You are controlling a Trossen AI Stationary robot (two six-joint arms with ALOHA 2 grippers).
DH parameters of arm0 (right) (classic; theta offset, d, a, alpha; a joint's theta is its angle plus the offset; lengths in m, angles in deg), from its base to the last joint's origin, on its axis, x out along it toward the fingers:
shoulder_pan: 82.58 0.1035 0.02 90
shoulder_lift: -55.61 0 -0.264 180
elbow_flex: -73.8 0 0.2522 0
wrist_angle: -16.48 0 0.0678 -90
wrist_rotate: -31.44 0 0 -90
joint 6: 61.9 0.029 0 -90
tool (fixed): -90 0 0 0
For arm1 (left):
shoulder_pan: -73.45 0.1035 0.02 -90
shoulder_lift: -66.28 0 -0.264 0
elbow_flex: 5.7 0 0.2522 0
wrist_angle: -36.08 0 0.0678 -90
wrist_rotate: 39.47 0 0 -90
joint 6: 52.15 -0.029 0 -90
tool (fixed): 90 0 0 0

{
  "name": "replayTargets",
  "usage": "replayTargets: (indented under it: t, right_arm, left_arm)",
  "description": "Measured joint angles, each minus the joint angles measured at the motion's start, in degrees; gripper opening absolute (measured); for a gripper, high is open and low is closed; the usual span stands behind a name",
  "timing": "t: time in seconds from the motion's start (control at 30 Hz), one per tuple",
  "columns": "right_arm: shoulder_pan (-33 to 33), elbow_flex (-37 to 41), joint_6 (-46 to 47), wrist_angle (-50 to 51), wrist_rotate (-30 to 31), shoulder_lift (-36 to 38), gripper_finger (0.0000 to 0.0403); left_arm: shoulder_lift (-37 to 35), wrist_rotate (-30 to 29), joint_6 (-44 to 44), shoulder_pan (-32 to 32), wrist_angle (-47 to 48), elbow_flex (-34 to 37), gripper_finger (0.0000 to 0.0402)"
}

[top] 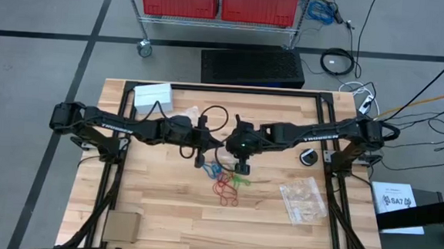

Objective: Sort rubber bands
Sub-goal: Open the top right transparent zip lock bag

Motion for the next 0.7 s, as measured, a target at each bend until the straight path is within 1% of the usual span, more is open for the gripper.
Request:
replayTargets:
  t: [0.13, 0.27, 0.4, 0.5, 0.57, 0.63, 0.7]
  right_arm:
    - [0.1, 4.8, 1.5, -6.0, 5.0, 1.0, 0.0]
    - [0.6, 9.8, 1.4, -15.4, 8.6, 2.7, 0.0]
    - [0.8, 13.9, -1.2, -23.2, 8.0, 3.0, 0.0]
    - [0.7, 15.2, -1.8, -27.2, 8.0, 2.4, 0.0]
    - [0.7, 15.4, -1.4, -27.6, 6.2, 2.1, 0.0002]
    - [0.7, 15.3, -1.4, -29.7, 4.0, 1.9, 0.0014]
    - [0.7, 15.3, -0.9, -30.3, 1.9, 1.9, 0.0035]
  left_arm:
    - [0.0, -0.2, 0.0, -0.6, 1.2, 0.0, 0.0]
    - [0.0, -0.8, 0.0, -2.1, 1.8, 0.0, 0.0]
    - [0.0, -1.7, 0.0, -3.1, 2.0, 0.0, 0.0]
    - [0.0, -2.6, -0.2, -3.3, 1.6, 0.0, 0.0]
    - [0.0, -3.6, -0.2, -3.3, 1.5, 0.0, 0.0]
    - [0.0, -4.2, -0.2, -3.3, 1.4, 0.0, 0.0]
    - [0.0, -4.7, -0.3, -3.3, 1.1, 0.0, 0.0]
